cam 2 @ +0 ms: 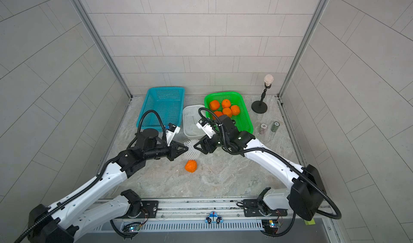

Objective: Remove foam nets from oranges
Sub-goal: Place the foam net into the storage box.

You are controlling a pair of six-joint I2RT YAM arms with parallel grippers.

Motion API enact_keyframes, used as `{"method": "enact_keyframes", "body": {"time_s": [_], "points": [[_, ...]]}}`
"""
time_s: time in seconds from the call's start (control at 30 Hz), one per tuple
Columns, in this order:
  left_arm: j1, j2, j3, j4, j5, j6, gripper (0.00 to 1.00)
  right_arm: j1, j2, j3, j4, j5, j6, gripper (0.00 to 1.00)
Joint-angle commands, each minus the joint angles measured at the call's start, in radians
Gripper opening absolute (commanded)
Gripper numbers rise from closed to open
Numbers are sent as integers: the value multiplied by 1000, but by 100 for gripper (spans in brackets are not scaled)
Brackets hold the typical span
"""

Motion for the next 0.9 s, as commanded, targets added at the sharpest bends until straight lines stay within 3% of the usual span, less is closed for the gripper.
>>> {"method": "enact_keyframes", "body": {"time_s": [0.0,0.23,0.43,0.6,0.87], "points": [[21,60,75,-42,-45,-16,0,-47,-104,-99,56,139,36,72],[74,275,238,-29,-44,-62,0,-62,-196,-203,92,339,72,76],[148,509,426,-94,-2,-181,0,-62,-181,-195,92,367,77,77],[162,689,620,-247,23,-203,0,-60,-170,-201,102,371,84,77],[168,853,770,-378,-55,-257,0,-60,-168,-212,106,374,88,77]]}}
